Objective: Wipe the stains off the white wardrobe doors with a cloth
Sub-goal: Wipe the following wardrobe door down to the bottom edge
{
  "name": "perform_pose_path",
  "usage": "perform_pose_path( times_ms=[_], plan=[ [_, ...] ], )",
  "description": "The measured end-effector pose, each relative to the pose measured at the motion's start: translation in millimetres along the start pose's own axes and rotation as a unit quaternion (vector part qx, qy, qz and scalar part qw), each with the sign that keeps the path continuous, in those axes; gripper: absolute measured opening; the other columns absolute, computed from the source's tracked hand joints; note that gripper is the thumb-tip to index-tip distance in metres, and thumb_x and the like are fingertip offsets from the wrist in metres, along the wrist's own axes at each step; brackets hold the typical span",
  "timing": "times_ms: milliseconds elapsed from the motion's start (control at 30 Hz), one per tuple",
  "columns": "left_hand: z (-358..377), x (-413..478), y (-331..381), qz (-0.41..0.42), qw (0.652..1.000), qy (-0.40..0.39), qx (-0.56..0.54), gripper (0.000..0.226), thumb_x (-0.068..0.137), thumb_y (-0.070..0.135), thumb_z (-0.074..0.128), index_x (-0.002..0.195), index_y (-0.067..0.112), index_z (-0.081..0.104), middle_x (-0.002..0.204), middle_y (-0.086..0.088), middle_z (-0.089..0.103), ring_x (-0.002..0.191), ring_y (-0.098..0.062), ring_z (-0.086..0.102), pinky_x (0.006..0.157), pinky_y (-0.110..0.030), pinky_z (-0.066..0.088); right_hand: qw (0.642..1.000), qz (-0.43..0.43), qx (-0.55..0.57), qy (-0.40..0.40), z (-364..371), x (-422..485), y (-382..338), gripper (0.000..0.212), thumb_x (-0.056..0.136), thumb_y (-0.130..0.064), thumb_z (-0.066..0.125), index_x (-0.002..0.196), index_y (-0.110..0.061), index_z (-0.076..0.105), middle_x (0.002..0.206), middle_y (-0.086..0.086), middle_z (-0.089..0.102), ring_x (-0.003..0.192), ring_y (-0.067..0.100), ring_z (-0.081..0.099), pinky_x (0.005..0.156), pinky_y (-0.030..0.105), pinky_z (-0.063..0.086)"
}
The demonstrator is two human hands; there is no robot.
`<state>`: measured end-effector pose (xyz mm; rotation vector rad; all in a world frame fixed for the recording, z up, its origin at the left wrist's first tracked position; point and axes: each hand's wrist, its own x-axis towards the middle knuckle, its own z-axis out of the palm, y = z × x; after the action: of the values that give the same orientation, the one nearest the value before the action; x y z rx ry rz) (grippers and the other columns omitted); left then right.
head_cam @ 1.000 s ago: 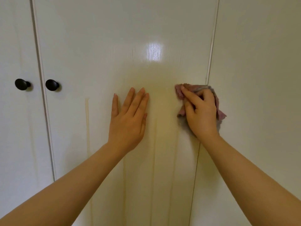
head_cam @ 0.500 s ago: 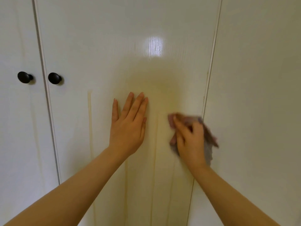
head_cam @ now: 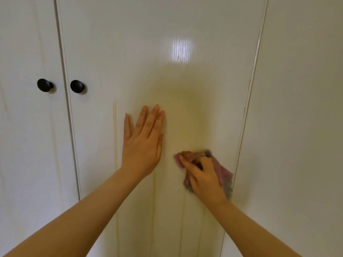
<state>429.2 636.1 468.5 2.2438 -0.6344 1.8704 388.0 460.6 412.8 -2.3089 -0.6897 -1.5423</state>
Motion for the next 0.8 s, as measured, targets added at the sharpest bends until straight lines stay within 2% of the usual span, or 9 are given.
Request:
perform_pose_path(
  times_ms=[100,200,300,433,533,600,667,733,800],
  plan=[
    [-3.5,1.2,-10.0,-0.011,1.0,0.002,0.007,0.048,0.094,0.021,0.034,0.14,0.005,0.035,0.145,-0.014,0.041,0.136,-0.029,0.026,0.111,-0.052,0.01,0.998,-0.022,0.028,0.056,-8.7,48.7,-2.3,0.031,0.08,-0.001,0.049,0.104,0.002,0.068,0.1,0.012,0.049,0.083,0.016,0.043,0.082,0.007,0.032],
    [-4.0,3.3,-10.2,-0.021,1.0,0.005,0.0,0.048,0.095,0.021,0.034,0.139,0.003,0.038,0.145,-0.015,0.041,0.136,-0.029,0.026,0.109,-0.053,0.011,0.986,0.064,0.014,0.151,-18.7,104.2,-0.4,0.03,0.081,0.003,0.053,0.107,0.001,0.067,0.088,0.022,0.057,0.082,0.018,0.042,0.083,0.004,0.03],
    [-5.4,-1.8,-10.8,-0.025,1.0,0.0,-0.001,0.049,0.095,0.022,0.033,0.141,0.005,0.035,0.146,-0.013,0.039,0.137,-0.028,0.025,0.111,-0.051,0.008,0.994,0.02,-0.023,0.105,-6.0,61.8,-2.6,0.033,0.082,-0.002,0.052,0.111,-0.006,0.067,0.094,0.014,0.053,0.079,0.024,0.05,0.079,0.017,0.037],
    [-9.5,-7.6,-22.6,-0.032,0.999,-0.016,0.012,0.049,0.095,0.022,0.032,0.142,0.006,0.033,0.148,-0.013,0.037,0.138,-0.028,0.024,0.113,-0.049,0.004,1.0,-0.017,0.018,0.003,7.8,24.4,-13.7,0.03,0.08,-0.001,0.056,0.107,-0.008,0.069,0.092,0.007,0.049,0.078,0.015,0.045,0.075,0.017,0.039],
    [-8.5,-5.8,-26.8,-0.049,0.998,0.0,0.028,0.048,0.096,0.022,0.031,0.142,0.006,0.032,0.147,-0.013,0.038,0.138,-0.028,0.025,0.113,-0.05,0.002,0.997,0.001,0.053,0.051,0.6,93.6,-27.6,0.029,0.086,-0.007,0.048,0.107,-0.003,0.068,0.085,0.014,0.056,0.063,0.022,0.056,0.073,0.011,0.037],
    [-10.1,-6.6,-27.0,-0.054,0.998,0.006,0.033,0.048,0.096,0.022,0.031,0.142,0.007,0.031,0.146,-0.013,0.038,0.137,-0.028,0.026,0.113,-0.052,0.003,0.992,0.019,0.055,0.116,-2.8,136.4,-33.4,0.027,0.086,0.001,0.052,0.108,-0.001,0.067,0.086,0.02,0.056,0.069,0.02,0.054,0.077,0.001,0.034],
    [-11.8,-11.1,-30.7,-0.053,0.998,0.004,0.035,0.047,0.097,0.023,0.029,0.141,0.007,0.031,0.146,-0.013,0.039,0.137,-0.029,0.026,0.112,-0.053,0.005,0.989,0.022,0.03,0.144,1.1,142.2,-34.0,0.028,0.084,0.002,0.054,0.108,-0.002,0.067,0.084,0.018,0.057,0.076,0.016,0.046,0.077,0.004,0.034],
    [-16.2,-17.8,-39.9,-0.057,0.997,-0.017,0.039,0.046,0.1,0.027,0.023,0.142,0.008,0.03,0.146,-0.013,0.039,0.137,-0.028,0.026,0.113,-0.051,0.004,0.998,-0.028,-0.006,0.055,6.6,113.1,-36.4,0.029,0.092,-0.017,0.048,0.113,-0.01,0.066,0.084,0.006,0.058,0.078,0.011,0.048,0.069,0.017,0.043],
    [-19.4,-23.2,-53.6,-0.051,0.997,-0.008,0.055,0.047,0.099,0.025,0.026,0.141,0.008,0.031,0.146,-0.013,0.039,0.137,-0.028,0.025,0.113,-0.05,0.003,0.989,-0.069,0.002,-0.131,5.6,79.1,-40.5,0.057,0.09,-0.056,0.03,0.123,-0.019,0.059,0.087,-0.016,0.05,0.08,-0.011,0.051,0.067,0.007,0.041]
  ],
)
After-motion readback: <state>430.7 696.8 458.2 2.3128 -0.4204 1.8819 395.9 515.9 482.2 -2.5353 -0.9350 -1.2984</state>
